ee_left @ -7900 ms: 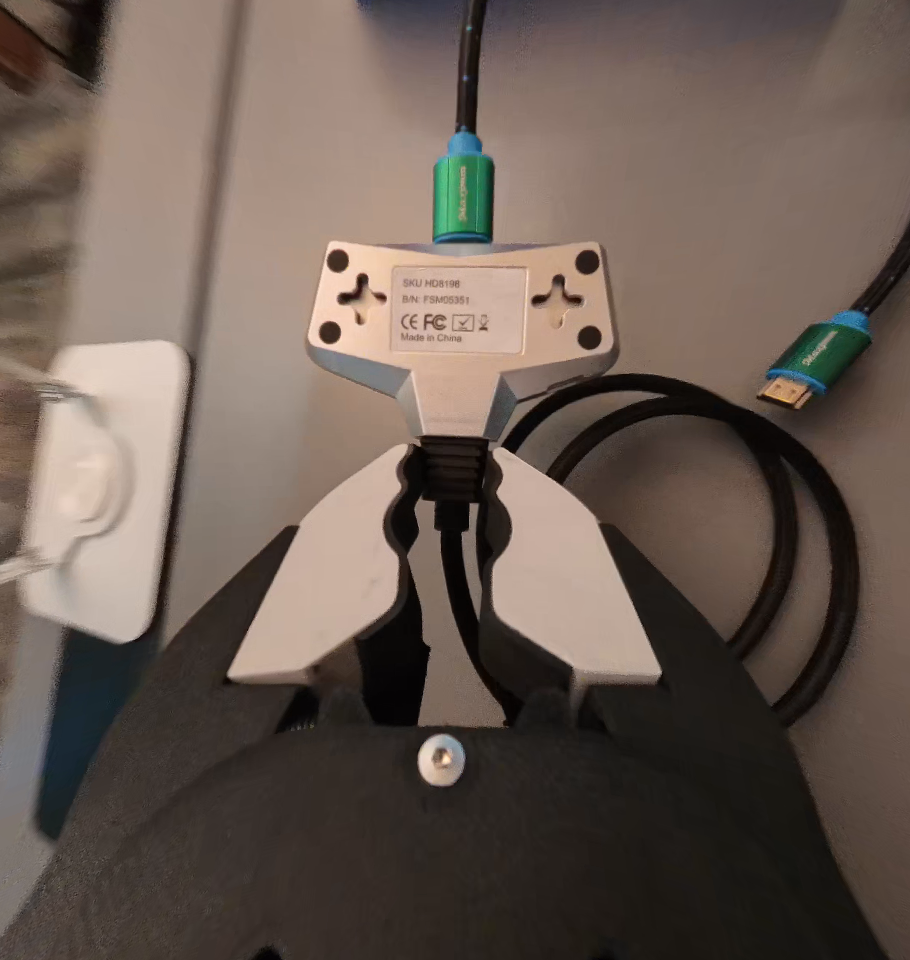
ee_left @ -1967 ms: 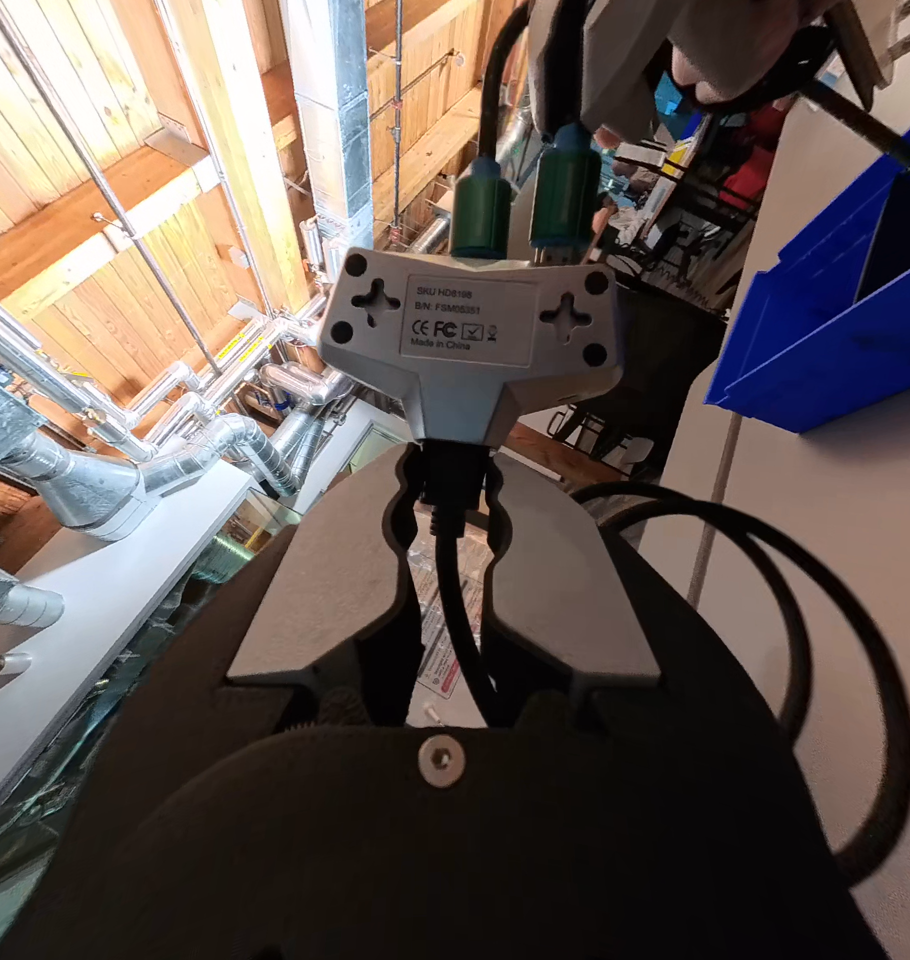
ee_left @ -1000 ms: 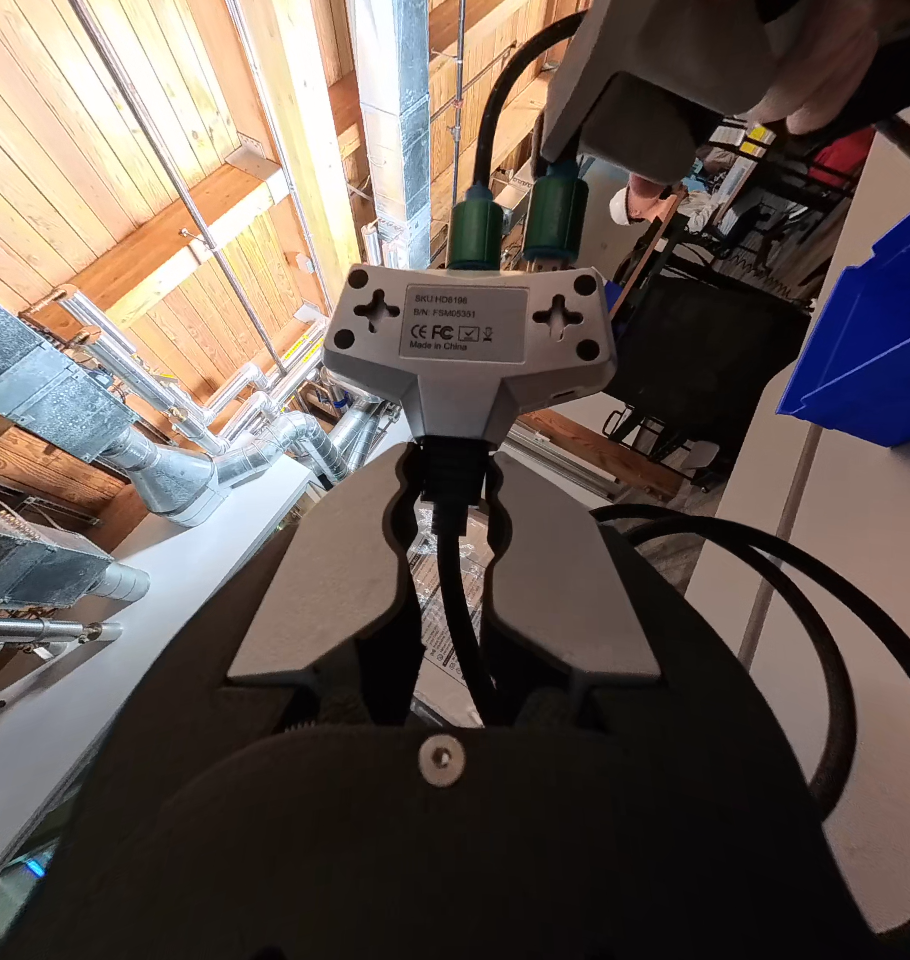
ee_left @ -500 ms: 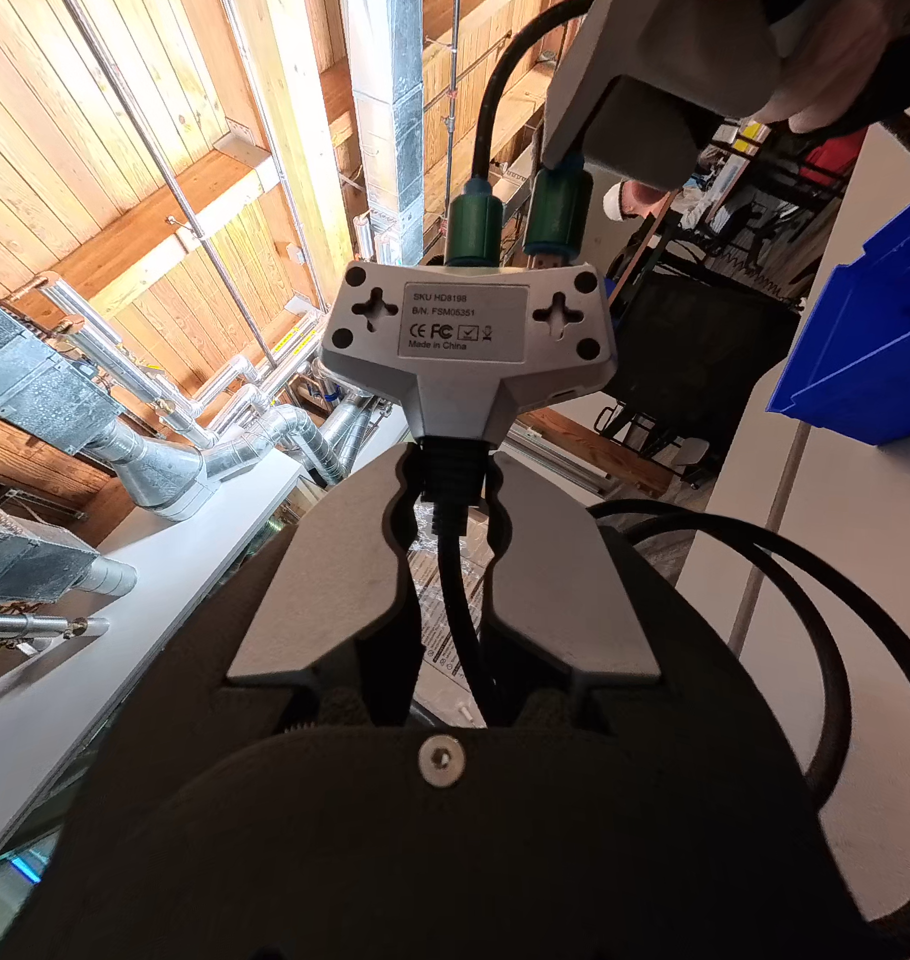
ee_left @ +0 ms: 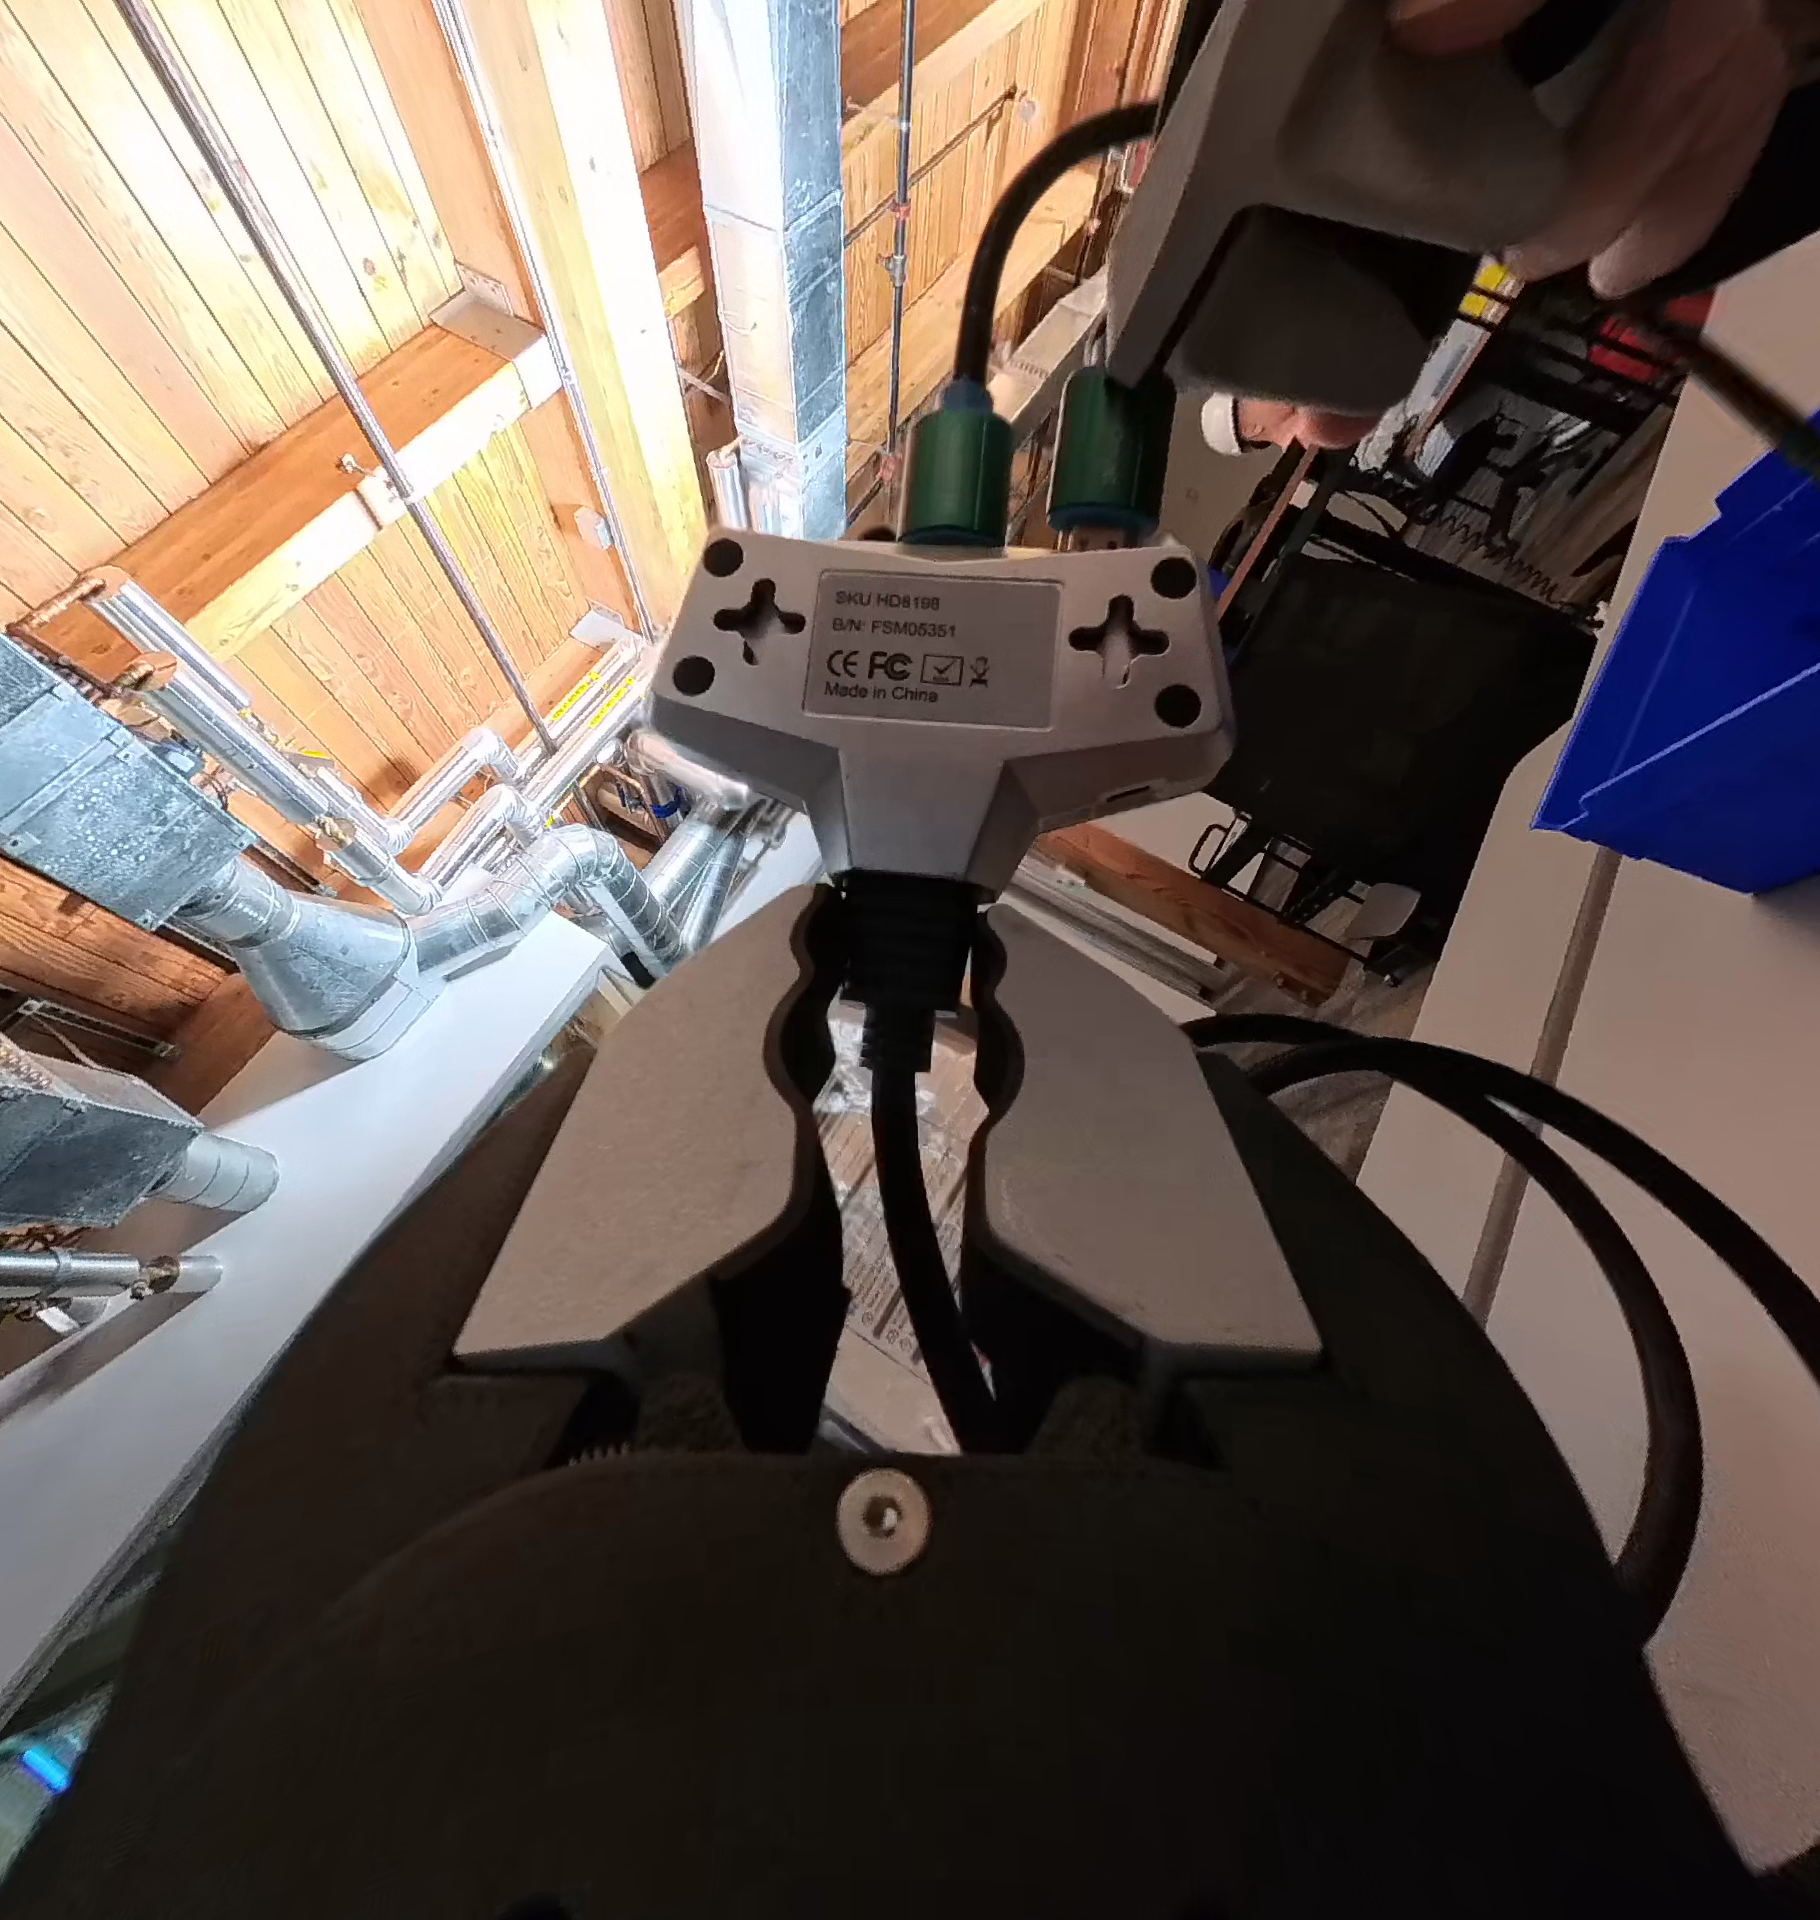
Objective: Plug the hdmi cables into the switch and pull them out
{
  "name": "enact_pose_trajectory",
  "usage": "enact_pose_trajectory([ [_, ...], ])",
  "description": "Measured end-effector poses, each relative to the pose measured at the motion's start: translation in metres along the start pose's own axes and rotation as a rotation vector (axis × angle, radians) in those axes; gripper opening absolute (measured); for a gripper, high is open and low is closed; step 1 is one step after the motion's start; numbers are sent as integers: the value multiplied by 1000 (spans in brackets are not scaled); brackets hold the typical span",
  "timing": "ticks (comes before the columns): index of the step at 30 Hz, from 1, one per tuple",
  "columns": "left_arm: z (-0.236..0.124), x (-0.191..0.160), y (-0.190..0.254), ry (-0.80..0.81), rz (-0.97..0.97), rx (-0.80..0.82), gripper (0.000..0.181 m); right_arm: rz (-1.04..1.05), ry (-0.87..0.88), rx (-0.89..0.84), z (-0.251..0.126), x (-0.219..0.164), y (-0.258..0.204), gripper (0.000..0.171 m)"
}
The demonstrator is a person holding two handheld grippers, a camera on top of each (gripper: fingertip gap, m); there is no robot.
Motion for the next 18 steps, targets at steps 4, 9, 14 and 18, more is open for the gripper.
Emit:
enact_pose_trajectory([
  [4, -3, 3, 0, 30, -10, -16, 23, 75, 17, 89, 1, -2, 1, 11],
  [9, -3, 1, 1, 29, -13, -24, 23, 98, 9, 126, 4, -6, 2, 12],
  [14, -2, -2, 2, 5, -12, -34, 23, 90, 4, 114, 6, -7, 3, 12],
  [18, -1, -3, 2, -11, -24, -32, 23, 95, 1, 115, 7, -9, 4, 11],
])
Point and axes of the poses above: each gripper's, where its closed fingertips meet, z out along the fingers, x out of its top, y = z × x across the jaws, the point moved 3 cm from there along -z, back along the fingers, and after that the axes turned 7 degrees about -y, right-handed, at the moved point
